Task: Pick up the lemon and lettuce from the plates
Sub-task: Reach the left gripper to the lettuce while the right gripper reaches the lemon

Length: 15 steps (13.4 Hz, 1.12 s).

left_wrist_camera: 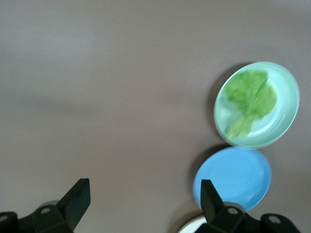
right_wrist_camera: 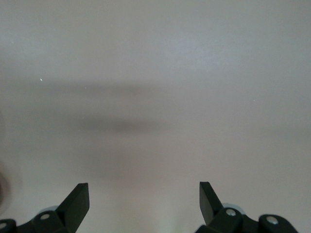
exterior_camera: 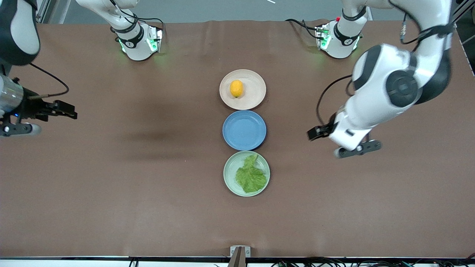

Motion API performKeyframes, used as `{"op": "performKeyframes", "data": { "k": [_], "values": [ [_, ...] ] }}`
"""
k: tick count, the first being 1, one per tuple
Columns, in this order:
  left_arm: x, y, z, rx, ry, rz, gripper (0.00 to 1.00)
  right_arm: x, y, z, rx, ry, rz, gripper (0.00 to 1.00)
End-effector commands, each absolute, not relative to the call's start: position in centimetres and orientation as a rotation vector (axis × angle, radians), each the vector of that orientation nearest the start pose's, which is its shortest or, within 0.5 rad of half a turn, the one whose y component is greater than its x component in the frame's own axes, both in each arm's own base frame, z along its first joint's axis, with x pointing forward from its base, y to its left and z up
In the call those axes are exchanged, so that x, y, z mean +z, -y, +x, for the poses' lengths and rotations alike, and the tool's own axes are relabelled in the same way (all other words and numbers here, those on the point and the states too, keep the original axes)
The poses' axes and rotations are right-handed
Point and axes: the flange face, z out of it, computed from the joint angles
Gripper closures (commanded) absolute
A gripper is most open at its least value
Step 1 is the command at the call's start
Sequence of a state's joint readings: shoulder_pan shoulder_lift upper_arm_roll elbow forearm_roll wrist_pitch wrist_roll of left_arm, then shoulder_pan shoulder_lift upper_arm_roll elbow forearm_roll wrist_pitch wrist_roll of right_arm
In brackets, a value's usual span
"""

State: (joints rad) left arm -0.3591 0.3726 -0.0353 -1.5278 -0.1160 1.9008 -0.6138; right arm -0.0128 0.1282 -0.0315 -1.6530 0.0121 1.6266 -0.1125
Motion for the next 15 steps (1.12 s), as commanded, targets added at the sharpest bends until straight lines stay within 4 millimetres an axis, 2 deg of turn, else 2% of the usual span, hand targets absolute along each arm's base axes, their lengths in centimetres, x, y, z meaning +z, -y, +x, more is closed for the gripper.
{"op": "performKeyframes", "data": {
  "k": [1, 3, 6, 9, 11, 12, 13, 15],
  "values": [
    [40.3, 30.9, 63.5, 0.010, 0.593, -3.237, 0.00, 49.5, 1.6, 58.8, 0.311, 0.079, -3.078, 0.00],
    [36.7, 33.0, 64.5, -0.078, 0.738, -3.252, 0.00, 48.5, -0.8, 57.8, 0.330, -0.105, -3.028, 0.00],
    [32.7, 37.3, 64.8, -0.219, 1.032, -3.265, 0.00, 47.1, -9.6, 55.2, 0.345, -0.268, -3.051, 0.00],
    [29.9, 40.1, 64.8, -0.296, 1.283, -3.259, 0.00, 43.3, -19.8, 50.9, 0.269, -0.379, -3.039, 0.00],
    [27.8, 41.3, 64.6, -0.335, 1.352, -3.264, 0.00, 40.5, -26.1, 47.8, 0.218, -0.369, -3.047, 0.00],
    [26.5, 41.8, 64.3, -0.339, 1.342, -3.268, 0.00, 39.7, -29.8, 45.7, 0.170, -0.362, -3.040, 0.00],
    [25.2, 42.8, 63.4, -0.320, 1.304, -3.270, 0.00, 38.8, -32.4, 44.3, 0.132, -0.392, -3.025, 0.00],
    [23.4, 43.2, 62.8, -0.298, 1.268, -3.262, 0.00, 35.5, -36.6, 41.1, 0.107, -0.375, -3.026, 0.00]
  ]
}}
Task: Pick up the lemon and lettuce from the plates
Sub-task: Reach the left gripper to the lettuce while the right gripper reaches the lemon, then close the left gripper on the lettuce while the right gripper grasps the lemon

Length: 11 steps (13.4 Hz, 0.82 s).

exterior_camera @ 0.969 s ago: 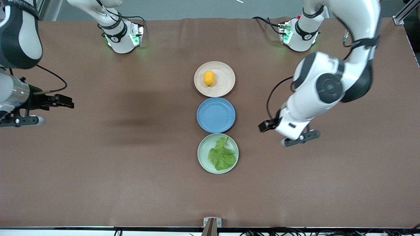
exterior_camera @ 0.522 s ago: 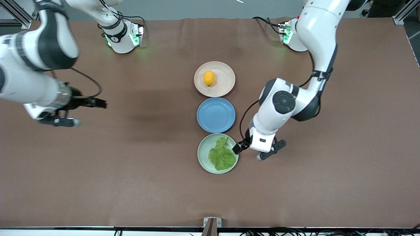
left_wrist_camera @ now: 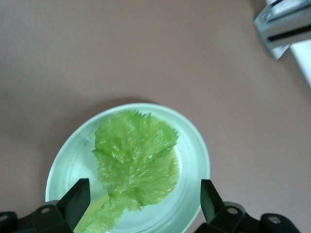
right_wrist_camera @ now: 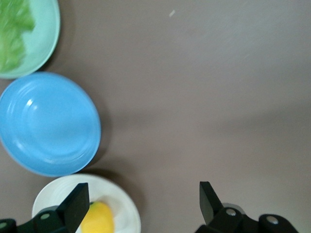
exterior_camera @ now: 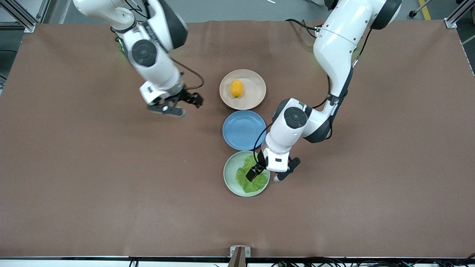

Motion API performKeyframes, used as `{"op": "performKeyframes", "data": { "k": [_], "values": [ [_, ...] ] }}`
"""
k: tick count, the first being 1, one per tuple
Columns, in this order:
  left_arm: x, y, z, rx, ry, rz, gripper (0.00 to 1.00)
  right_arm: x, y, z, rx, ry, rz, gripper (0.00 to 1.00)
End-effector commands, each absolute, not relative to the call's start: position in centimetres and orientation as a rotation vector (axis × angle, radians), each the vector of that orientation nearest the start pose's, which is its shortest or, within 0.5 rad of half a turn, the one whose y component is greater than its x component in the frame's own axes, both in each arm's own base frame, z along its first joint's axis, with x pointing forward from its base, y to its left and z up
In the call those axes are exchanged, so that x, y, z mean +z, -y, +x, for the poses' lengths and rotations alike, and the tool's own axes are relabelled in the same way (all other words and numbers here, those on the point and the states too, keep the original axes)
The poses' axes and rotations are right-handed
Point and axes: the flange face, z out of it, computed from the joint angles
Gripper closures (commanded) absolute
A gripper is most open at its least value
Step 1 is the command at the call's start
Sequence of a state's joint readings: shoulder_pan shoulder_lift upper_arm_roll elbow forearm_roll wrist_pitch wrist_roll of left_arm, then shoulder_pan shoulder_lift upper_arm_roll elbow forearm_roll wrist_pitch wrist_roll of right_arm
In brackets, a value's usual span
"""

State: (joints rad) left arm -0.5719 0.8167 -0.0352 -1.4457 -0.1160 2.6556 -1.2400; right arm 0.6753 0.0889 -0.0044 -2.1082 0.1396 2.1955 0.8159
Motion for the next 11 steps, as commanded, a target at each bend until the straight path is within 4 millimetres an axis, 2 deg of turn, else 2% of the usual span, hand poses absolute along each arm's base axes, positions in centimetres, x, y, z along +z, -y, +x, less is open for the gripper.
{"op": "performKeyframes", "data": {
  "k": [1, 3, 5, 9, 11],
  "values": [
    [22.8, 43.4, 62.5, -0.287, 1.256, -3.259, 0.00, 34.2, -37.8, 40.1, 0.105, -0.406, -3.025, 0.00],
    [22.3, 43.3, 62.4, -0.277, 1.257, -3.254, 0.00, 31.0, -42.0, 37.0, 0.092, -0.459, -3.018, 0.00],
    [21.5, 43.1, 62.2, -0.264, 1.252, -3.242, 0.00, 27.4, -45.1, 34.2, 0.064, -0.392, -3.019, 0.00],
    [20.0, 43.0, 62.0, -0.249, 1.236, -3.229, 0.02, 22.7, -47.4, 32.0, 0.023, -0.321, -3.013, 0.00],
    [19.3, 42.9, 62.0, -0.242, 1.240, -3.223, 0.12, 22.2, -48.0, 31.3, 0.010, -0.348, -2.997, 0.00]
  ]
}}
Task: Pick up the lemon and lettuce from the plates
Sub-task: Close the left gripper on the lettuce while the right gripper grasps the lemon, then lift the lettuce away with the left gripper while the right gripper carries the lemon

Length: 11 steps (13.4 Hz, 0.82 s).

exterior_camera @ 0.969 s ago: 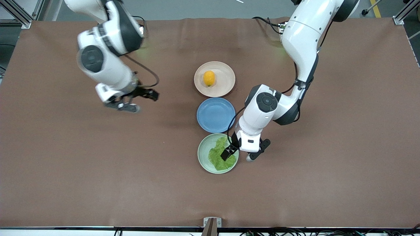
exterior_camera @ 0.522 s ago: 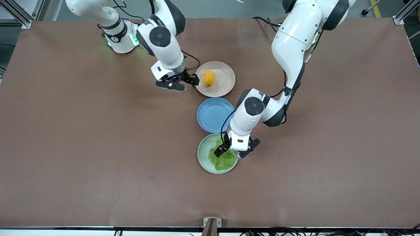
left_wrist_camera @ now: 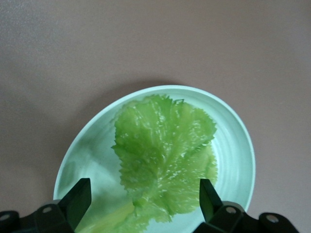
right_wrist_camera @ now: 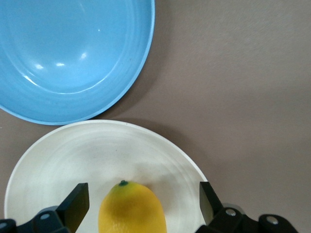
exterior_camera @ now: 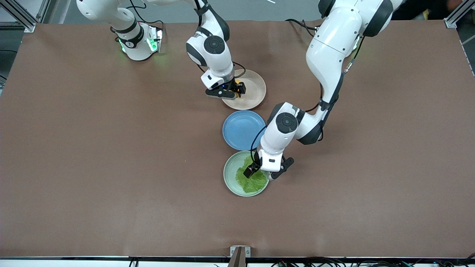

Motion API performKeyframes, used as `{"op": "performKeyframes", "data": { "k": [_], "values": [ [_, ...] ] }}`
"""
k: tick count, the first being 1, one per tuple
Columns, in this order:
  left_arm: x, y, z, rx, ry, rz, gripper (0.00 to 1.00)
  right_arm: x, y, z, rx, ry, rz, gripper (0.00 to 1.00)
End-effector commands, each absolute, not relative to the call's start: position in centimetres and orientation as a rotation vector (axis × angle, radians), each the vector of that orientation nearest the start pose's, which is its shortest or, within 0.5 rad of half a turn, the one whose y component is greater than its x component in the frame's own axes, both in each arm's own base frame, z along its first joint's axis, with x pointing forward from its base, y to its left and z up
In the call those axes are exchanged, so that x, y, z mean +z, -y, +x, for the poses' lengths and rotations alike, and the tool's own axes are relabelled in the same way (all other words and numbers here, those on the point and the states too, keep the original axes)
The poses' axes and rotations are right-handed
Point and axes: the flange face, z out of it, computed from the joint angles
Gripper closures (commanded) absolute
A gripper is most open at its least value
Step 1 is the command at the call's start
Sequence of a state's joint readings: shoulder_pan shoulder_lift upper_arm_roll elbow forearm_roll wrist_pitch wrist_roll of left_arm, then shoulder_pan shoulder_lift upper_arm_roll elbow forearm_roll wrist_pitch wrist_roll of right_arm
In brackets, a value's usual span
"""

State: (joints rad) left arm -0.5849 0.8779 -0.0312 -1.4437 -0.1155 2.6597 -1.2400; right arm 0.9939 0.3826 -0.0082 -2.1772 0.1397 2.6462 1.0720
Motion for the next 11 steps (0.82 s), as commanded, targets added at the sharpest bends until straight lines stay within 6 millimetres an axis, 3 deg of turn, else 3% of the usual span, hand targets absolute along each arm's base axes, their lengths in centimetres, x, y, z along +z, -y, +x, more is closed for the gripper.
{"op": "performKeyframes", "data": {
  "k": [1, 3, 4, 7, 9, 11],
  "values": [
    [19.1, 42.8, 62.0, -0.238, 1.239, -3.221, 0.17, 22.1, -48.3, 30.9, 0.012, -0.343, -2.999, 0.00],
    [18.9, 42.7, 62.1, -0.236, 1.244, -3.218, 0.35, 22.2, -48.7, 30.3, 0.014, -0.329, -2.999, 0.00],
    [19.0, 42.7, 62.1, -0.236, 1.246, -3.220, 0.44, 22.1, -49.4, 29.1, 0.017, -0.313, -3.001, 0.00],
    [19.4, 42.7, 62.2, -0.242, 1.255, -3.219, 0.80, 21.1, -50.1, 27.6, 0.025, -0.290, -3.019, 0.00],
    [19.9, 42.7, 62.3, -0.246, 1.263, -3.224, 0.91, 20.8, -50.5, 26.7, 0.029, -0.268, -3.028, 0.00],
    [21.3, 42.9, 62.5, -0.264, 1.270, -3.235, 0.92, 20.8, -50.7, 26.2, 0.030, -0.282, -3.027, 0.02]
  ]
}}
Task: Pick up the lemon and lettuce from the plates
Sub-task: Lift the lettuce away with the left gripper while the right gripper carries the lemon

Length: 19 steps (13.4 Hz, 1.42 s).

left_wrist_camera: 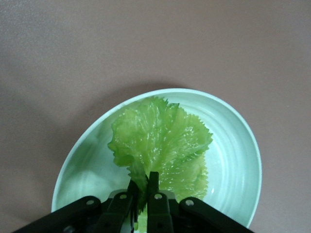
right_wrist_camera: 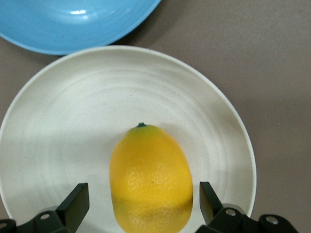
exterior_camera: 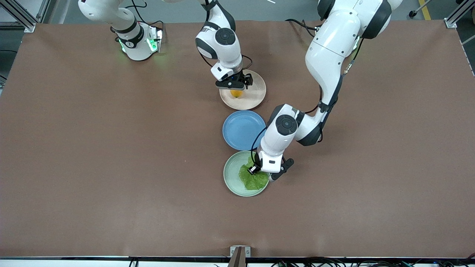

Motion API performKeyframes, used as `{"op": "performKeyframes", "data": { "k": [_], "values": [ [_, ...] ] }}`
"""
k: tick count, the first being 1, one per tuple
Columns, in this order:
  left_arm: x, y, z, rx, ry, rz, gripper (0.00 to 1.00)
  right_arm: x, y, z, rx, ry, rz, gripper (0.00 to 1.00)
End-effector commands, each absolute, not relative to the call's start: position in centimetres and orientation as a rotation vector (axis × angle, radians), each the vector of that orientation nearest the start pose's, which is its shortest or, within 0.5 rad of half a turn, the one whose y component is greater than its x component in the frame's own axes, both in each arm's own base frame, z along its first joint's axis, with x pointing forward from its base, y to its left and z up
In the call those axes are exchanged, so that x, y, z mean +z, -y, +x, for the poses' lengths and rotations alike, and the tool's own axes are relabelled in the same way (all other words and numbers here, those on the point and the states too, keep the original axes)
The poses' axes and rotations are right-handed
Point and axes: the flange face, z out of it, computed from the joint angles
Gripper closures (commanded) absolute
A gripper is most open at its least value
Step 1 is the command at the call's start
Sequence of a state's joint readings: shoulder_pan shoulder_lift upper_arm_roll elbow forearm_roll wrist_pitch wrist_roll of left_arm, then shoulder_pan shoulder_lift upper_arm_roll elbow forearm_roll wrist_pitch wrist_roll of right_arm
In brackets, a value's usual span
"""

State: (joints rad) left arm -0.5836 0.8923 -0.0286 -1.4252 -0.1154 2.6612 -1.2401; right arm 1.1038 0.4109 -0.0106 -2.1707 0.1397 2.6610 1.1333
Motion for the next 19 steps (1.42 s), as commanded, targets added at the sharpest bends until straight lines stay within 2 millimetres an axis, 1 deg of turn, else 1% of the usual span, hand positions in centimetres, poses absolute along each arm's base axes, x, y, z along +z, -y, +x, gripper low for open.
{"op": "performKeyframes", "data": {
  "k": [1, 2, 3, 4, 5, 6, 7, 8, 9, 10, 12, 13, 14, 15, 16, 17, 18, 19],
  "values": [
    [22.8, 42.9, 62.8, -0.281, 1.282, -3.246, 0.93, 20.7, -50.8, 26.0, 0.029, -0.290, -3.029, 0.08],
    [24.1, 42.8, 63.0, -0.294, 1.296, -3.254, 0.92, 20.6, -50.8, 25.9, 0.029, -0.302, -3.030, 0.18],
    [25.6, 42.7, 63.4, -0.312, 1.313, -3.266, 0.92, 20.6, -50.8, 25.9, 0.029, -0.300, -3.031, 0.30],
    [27.2, 42.3, 63.7, -0.334, 1.326, -3.274, 0.93, 20.7, -50.8, 25.9, 0.029, -0.298, -3.032, 0.45],
    [30.4, 40.9, 64.2, -0.354, 1.347, -3.274, 0.93, 20.7, -50.6, 26.2, 0.030, -0.307, -3.034, 0.65],
    [33.1, 39.1, 64.4, -0.333, 1.354, -3.253, 0.93, 20.9, -50.4, 26.7, 0.030, -0.318, -3.035, 0.91],
    [36.2, 36.9, 64.5, -0.305, 1.355, -3.228, 0.92, 21.5, -50.0, 27.5, 0.021, -0.331, -3.031, 1.00],
    [38.5, 34.1, 64.4, -0.248, 1.291, -3.203, 0.92, 23.0, -49.3, 29.1, 0.008, -0.351, -3.034, 1.00],
    [39.7, 31.6, 63.8, -0.206, 1.173, -3.201, 0.92, 24.6, -48.5, 30.5, 0.004, -0.355, -3.039, 1.00],
    [39.8, 29.0, 62.8, -0.181, 1.072, -3.206, 0.92, 26.6, -47.2, 32.2, 0.002, -0.359, -3.045, 1.00],
    [38.7, 24.1, 60.3, -0.130, 0.884, -3.220, 0.92, 30.4, -43.1, 36.3, 0.011, -0.381, -3.059, 1.00],
    [37.8, 21.5, 59.1, -0.108, 0.773, -3.223, 0.92, 32.1, -40.2, 38.7, 0.036, -0.352, -3.078, 1.00],
    [36.8, 19.7, 58.3, -0.090, 0.706, -3.231, 0.92, 33.1, -37.5, 40.5, 0.058, -0.315, -3.092, 1.00],
    [35.3, 18.0, 57.4, -0.072, 0.660, -3.241, 0.92, 34.0, -33.9, 43.1, 0.056, -0.298, -3.091, 1.00],
    [33.6, 15.9, 56.7, -0.075, 0.596, -3.247, 0.92, 34.1, -30.6, 45.1, 0.066, -0.256, -3.102, 1.00],
    [32.3, 14.4, 55.7, -0.066, 0.542, -3.248, 0.92, 34.0, -27.3, 46.8, 0.073, -0.228, -3.108, 1.00],
    [30.9, 12.8, 54.9, -0.042, 0.495, -3.247, 0.92, 33.8, -24.4, 48.3, 0.071, -0.185, -3.113, 1.00],
    [29.8, 11.0, 54.1, -0.020, 0.436, -3.246, 0.92, 33.3, -20.9, 49.9, 0.069, -0.170, -3.116, 1.00]
  ]
}}
